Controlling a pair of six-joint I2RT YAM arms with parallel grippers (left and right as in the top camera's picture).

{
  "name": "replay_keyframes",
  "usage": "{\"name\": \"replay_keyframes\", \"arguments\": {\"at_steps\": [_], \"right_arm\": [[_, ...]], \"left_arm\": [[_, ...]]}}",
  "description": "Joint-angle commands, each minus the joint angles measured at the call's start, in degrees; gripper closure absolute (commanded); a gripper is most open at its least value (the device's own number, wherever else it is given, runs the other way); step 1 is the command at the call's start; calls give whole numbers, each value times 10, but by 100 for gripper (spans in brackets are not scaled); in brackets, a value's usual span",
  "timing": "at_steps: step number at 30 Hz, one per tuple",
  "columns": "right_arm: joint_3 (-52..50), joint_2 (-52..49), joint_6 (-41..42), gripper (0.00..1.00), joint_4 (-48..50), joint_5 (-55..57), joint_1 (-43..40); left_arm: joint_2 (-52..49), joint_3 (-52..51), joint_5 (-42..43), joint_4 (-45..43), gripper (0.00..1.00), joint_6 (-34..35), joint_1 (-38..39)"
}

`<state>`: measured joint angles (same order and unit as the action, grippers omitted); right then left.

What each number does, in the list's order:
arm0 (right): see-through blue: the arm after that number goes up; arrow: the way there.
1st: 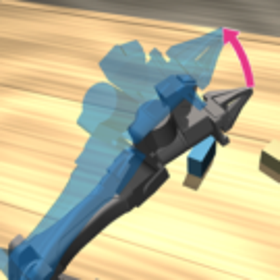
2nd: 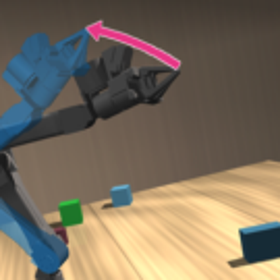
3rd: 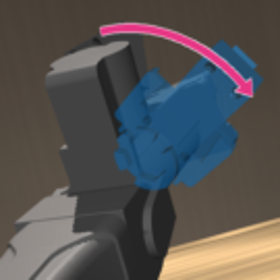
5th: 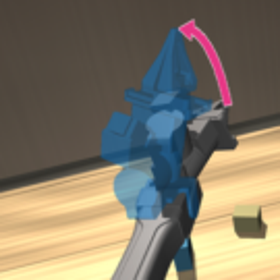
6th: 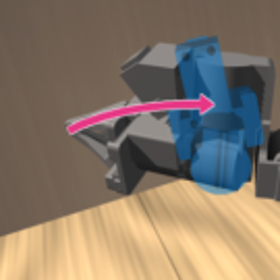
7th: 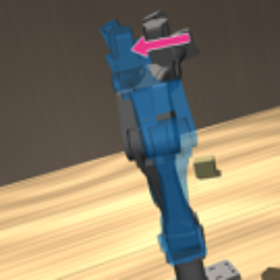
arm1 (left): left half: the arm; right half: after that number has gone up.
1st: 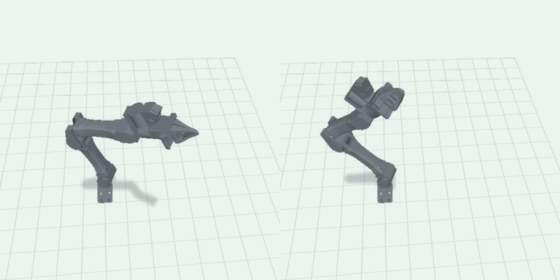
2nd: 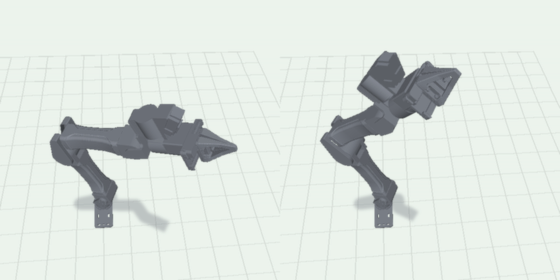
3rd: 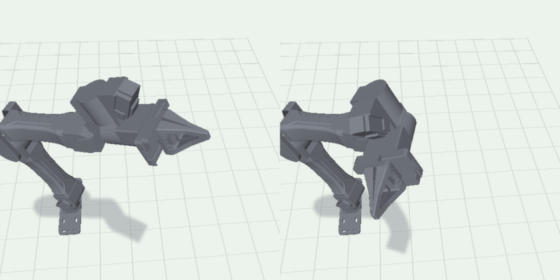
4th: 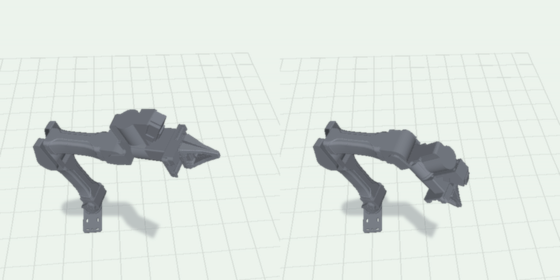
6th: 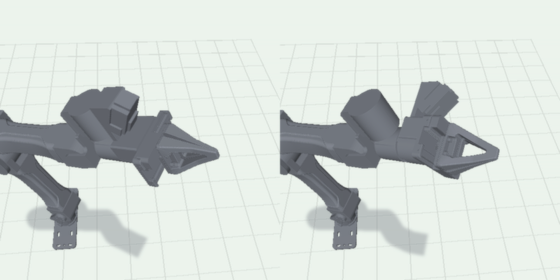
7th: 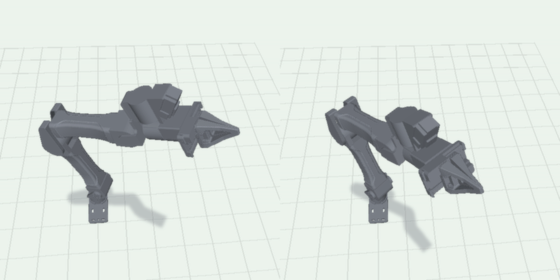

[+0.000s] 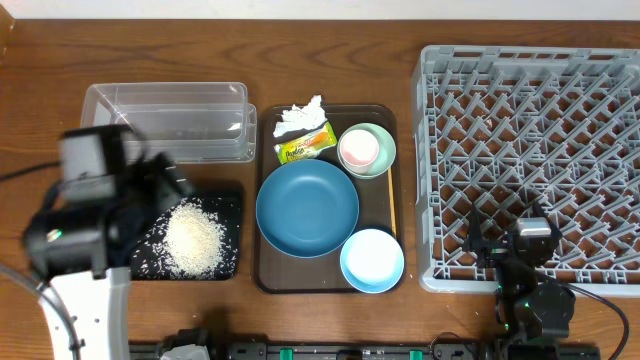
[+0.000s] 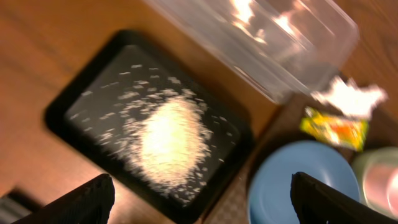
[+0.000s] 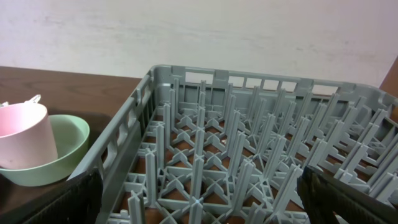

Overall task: Sort waste into correct bins and load items into the dishwasher rack
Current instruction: 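Release the plate and retract the left gripper to the left, then reach the right gripper to the blue plate and grasp its rim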

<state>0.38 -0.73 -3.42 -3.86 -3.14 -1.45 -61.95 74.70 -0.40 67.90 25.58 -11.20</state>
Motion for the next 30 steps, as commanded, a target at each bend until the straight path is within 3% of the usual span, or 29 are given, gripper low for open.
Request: {"name": "replay_keyframes", "arguments": {"at_steps": [1,13,17,20,24,27,30], "right_arm": [[-1,1,-5,1,-2,1,6],[-1,1,0,1,6,-38,6],[-1,1,104,1,11,-143,6],[-1,1,289,1,38,-257,6],[-1,1,644,1,129,-352,6],[-1,1,936,1,164,-341,6],[-1,1,1148,1,160,-297,6]], "left_arm": [[7,6,-3,11,7,0,-61],[1,5,-3,15,6,0,-94],[1,5,-3,15,6,0,-94],[1,5,-3,15,6,0,-94],[1,5,-3,15,6,0,-94],[1,5,-3,15,6,0,-94],[1,5,-3,15,6,0,-94]]}}
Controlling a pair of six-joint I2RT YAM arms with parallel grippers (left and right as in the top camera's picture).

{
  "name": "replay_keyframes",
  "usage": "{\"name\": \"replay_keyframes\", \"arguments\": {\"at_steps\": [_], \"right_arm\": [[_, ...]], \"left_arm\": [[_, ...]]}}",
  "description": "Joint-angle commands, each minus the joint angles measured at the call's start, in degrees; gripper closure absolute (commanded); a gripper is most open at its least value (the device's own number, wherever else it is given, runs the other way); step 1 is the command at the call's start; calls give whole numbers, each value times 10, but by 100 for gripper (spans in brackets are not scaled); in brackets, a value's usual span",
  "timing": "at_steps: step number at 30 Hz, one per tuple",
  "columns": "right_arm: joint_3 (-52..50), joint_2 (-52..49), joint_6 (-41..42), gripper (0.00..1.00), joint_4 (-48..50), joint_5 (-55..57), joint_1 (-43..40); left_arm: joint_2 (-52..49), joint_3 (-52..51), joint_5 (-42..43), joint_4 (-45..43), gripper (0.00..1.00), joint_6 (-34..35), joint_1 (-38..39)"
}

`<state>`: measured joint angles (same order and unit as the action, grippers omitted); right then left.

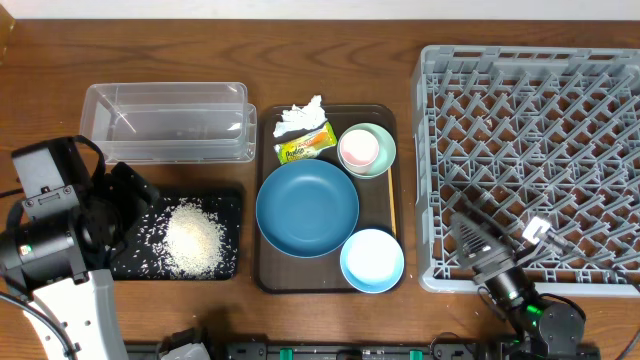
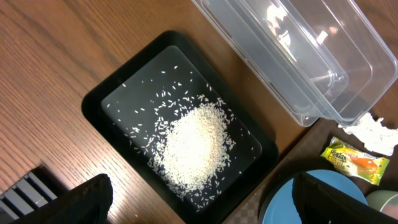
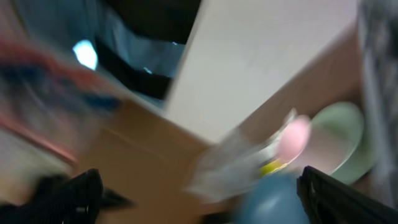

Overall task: Sort waste into correct bins and load items into the dishwasher rack
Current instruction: 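Reach the right gripper to the blue plate and grasp its rim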

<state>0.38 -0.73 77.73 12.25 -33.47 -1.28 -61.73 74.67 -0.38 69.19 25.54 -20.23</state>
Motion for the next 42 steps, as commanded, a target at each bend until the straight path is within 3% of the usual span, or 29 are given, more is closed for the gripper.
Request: {"name": "replay_keyframes", "arguments": {"at_steps": [1,4,7,10,13,16,22,25,29,33,38,42], "right_arm": [[-1,1,371,1,-3,25,4],[-1,1,371,1,24,56,4],[8,1,357,1,112,92,5],[62,-1,297,1,130,146,5],[164,-27,170,1,34,160,5],[304,-99,-17,1,-109,152,5],[593,-339,-297,1,-383,79,7],[722,-459,-392,1,-495,31,29],[881,-597,-509,1,-652,132,124],[990,-709,-523,1,-766,319,268],[1031,-829,-528,1,-817,428,430],[1031,-918,-583,1,-817,427,508]], "left_arm": [[-1,6,-3,2,6,0,-3],[-1,6,-3,2,6,0,-3],[-1,6,-3,2,6,0,-3],[-1,6,-3,2,6,0,-3],[-1,6,-3,2,6,0,-3],[-1,6,-3,2,6,0,-3],[-1,6,-3,2,6,0,-3],[-1,6,-3,2,6,0,-3],[-1,6,-3,2,6,0,-3],[-1,6,-3,2,6,0,-3],[-1,6,-3,2,6,0,-3],[-1,6,-3,2,6,0,-3]]}}
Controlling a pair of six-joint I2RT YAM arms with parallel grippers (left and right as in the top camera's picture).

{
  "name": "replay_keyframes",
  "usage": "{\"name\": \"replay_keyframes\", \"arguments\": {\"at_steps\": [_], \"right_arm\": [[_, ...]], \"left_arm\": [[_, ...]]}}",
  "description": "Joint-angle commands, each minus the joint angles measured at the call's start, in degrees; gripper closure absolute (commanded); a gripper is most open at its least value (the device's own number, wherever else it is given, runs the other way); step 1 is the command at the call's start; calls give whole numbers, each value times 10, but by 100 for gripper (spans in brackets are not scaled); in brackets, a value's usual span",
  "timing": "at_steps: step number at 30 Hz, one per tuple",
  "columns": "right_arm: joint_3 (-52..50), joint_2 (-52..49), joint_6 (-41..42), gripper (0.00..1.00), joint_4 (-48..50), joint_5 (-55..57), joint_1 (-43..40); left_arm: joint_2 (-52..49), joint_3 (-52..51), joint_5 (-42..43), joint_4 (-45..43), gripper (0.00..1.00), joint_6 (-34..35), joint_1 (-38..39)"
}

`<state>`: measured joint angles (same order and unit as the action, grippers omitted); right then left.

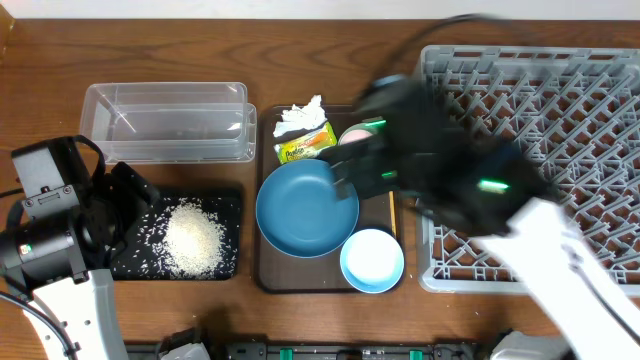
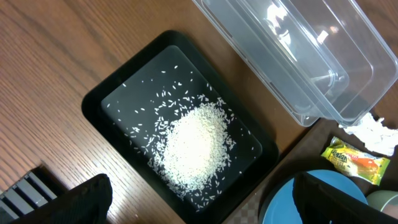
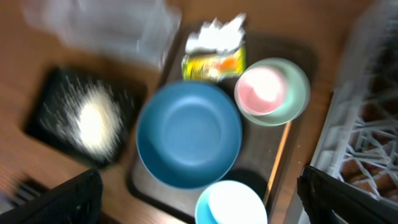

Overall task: Sort waste into correct bins and load items into the dishwasher rack
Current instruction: 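Reach the right gripper to the blue plate and grasp its rim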

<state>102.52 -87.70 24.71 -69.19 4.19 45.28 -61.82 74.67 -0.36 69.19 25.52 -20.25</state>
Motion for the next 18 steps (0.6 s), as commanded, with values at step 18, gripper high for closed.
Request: {"name": "replay_keyframes", "arguments": {"at_steps": [18], "right_arm": [[9,-349,-87,25,25,-3,175]], "left_arm": [[0,6,-3,2,5,1,-3]]}}
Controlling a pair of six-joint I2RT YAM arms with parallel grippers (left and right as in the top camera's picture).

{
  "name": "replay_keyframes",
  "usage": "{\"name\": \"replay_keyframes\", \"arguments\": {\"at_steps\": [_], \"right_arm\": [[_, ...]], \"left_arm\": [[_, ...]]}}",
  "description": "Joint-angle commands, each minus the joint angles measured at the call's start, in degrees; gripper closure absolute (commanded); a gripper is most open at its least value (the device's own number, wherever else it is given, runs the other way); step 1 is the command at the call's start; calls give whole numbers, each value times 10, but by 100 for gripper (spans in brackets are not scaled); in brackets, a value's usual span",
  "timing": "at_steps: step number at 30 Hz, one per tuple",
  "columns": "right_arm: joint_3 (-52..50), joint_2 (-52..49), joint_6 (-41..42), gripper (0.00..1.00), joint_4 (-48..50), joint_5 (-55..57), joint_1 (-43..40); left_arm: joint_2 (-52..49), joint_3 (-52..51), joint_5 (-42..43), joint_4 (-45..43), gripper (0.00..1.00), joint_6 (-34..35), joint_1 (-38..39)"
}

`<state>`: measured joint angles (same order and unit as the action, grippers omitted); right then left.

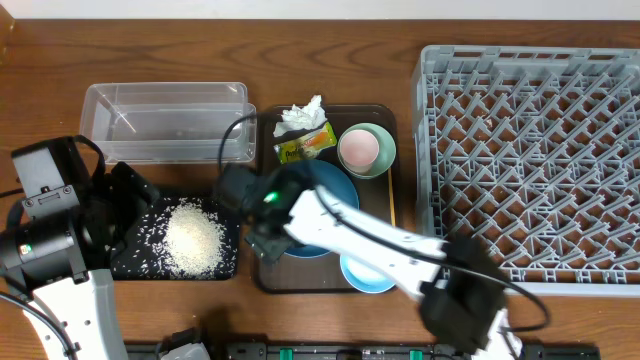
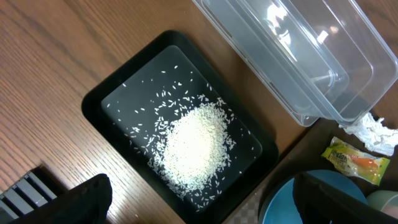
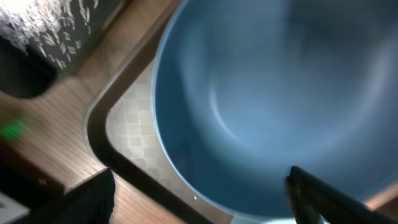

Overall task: Sort waste into correct bins and load items into the dishwasher rack
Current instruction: 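Reach the right gripper to the blue plate and grasp its rim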

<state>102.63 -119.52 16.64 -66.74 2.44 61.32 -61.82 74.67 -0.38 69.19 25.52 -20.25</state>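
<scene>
A large blue plate point(image 3: 267, 93) lies in the brown serving tray point(image 3: 127, 127). My right gripper point(image 3: 199, 202) hangs open close above the plate's left rim, nothing between its fingers point(image 3: 93, 196); in the overhead view the right arm point(image 1: 340, 230) covers part of the plate. A pink cup in a green bowl point(image 1: 367, 150), a yellow-green wrapper point(image 1: 305, 145), a crumpled tissue point(image 1: 298, 118) and a light-blue bowl point(image 1: 380, 272) share the tray. My left gripper point(image 2: 202, 202) is open above the black tray of rice point(image 2: 186, 143).
A clear plastic bin point(image 1: 165, 122) stands behind the black rice tray point(image 1: 190, 238). The grey dishwasher rack point(image 1: 530, 150) fills the right side of the table. Bare wood runs along the front edge.
My right gripper was high over the serving tray with all its items in view; now it is low over the blue plate's left rim. The left arm has not moved.
My left arm was in motion over the rice tray while the right gripper sat at the rack's front edge. Then the left arm held still at the left and the right wrist view was blurred. Later the right gripper was above the serving tray, and now close over the blue plate.
</scene>
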Motion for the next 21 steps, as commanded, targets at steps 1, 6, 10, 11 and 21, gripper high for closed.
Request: {"name": "replay_keyframes", "arguments": {"at_steps": [1,6,10,11,21], "right_arm": [[8,-40,-6,28,2,14,18],[8,-80,-3,23,19,21,36],[8,-98,5,26,31,27,40],[8,-99,5,33,32,27,40],[10,-102,41,68,41,42,42]], "left_arm": [[0,6,-3,2,5,1,-3],[0,6,-3,2,5,1,-3],[0,6,-3,2,5,1,-3],[0,6,-3,2,5,0,-3],[0,6,-3,2,5,0,-3]]}}
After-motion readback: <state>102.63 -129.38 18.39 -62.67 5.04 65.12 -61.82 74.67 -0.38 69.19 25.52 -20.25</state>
